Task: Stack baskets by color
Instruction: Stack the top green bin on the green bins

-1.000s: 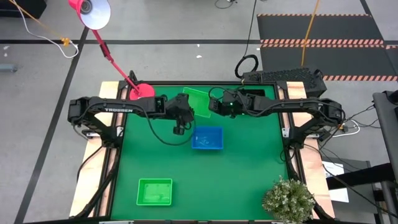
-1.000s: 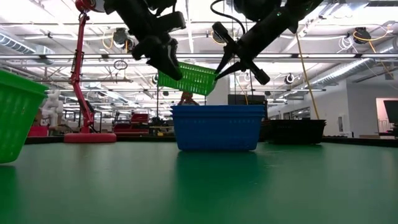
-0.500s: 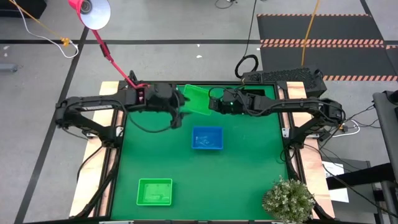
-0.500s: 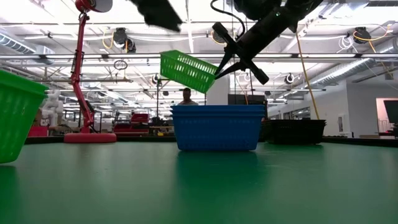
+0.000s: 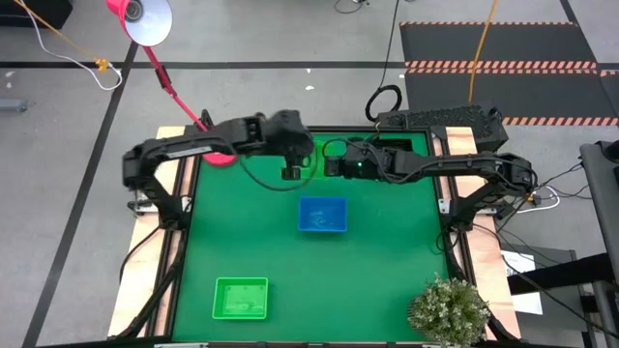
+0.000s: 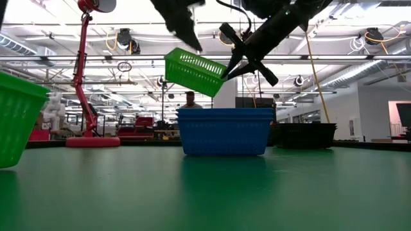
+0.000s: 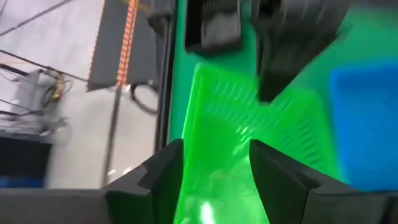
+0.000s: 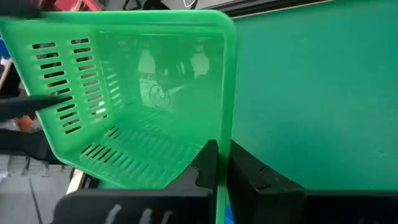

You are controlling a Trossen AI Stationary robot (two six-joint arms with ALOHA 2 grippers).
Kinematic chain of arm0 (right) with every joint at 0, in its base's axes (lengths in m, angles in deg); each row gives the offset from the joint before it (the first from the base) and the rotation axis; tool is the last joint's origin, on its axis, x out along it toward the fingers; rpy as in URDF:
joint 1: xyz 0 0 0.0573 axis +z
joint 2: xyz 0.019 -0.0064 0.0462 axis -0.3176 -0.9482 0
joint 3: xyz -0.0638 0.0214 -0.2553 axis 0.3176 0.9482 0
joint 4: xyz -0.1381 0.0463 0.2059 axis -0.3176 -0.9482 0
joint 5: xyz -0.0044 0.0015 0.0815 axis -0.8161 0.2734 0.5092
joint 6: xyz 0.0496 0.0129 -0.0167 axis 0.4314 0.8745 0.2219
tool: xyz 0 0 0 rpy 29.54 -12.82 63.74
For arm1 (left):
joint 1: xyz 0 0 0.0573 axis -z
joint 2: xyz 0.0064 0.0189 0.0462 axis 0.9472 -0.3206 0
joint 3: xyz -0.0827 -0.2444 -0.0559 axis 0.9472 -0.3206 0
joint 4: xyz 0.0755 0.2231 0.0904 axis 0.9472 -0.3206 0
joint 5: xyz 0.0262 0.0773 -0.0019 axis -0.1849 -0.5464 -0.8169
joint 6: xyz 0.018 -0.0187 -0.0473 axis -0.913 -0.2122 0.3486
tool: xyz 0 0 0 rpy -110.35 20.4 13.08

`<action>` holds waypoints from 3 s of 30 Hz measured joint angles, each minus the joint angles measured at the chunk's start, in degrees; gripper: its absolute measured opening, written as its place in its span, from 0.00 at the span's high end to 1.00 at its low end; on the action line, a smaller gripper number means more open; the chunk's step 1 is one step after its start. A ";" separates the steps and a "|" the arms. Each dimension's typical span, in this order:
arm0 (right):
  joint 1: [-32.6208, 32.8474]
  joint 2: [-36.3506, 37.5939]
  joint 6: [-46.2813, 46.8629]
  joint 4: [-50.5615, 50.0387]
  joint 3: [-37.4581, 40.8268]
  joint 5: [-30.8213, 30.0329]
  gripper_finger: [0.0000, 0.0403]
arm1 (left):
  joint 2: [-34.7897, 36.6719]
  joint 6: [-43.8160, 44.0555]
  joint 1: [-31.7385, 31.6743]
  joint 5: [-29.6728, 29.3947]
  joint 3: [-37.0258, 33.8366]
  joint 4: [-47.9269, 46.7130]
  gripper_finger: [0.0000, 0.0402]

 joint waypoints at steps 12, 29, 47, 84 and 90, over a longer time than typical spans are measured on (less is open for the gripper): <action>0.03 0.00 -1.59 -1.69 -0.02 0.42 0.98 | -6.97 -6.44 -0.37 -3.60 6.06 -2.00 0.63; -0.07 0.00 -5.80 -0.86 -0.02 1.95 0.98 | -6.99 -4.17 -3.90 2.20 6.06 -7.93 0.98; -0.07 7.42 -10.08 5.55 -0.08 20.59 0.53 | 6.30 6.97 -3.37 11.45 6.04 -20.27 0.99; 24.17 13.07 -11.77 9.22 0.04 7.62 0.89 | 35.71 55.34 53.91 -6.14 -30.48 3.21 1.00; 28.66 13.05 -12.05 9.01 0.04 2.53 0.95 | 31.30 60.64 62.15 -13.69 -30.50 2.99 1.00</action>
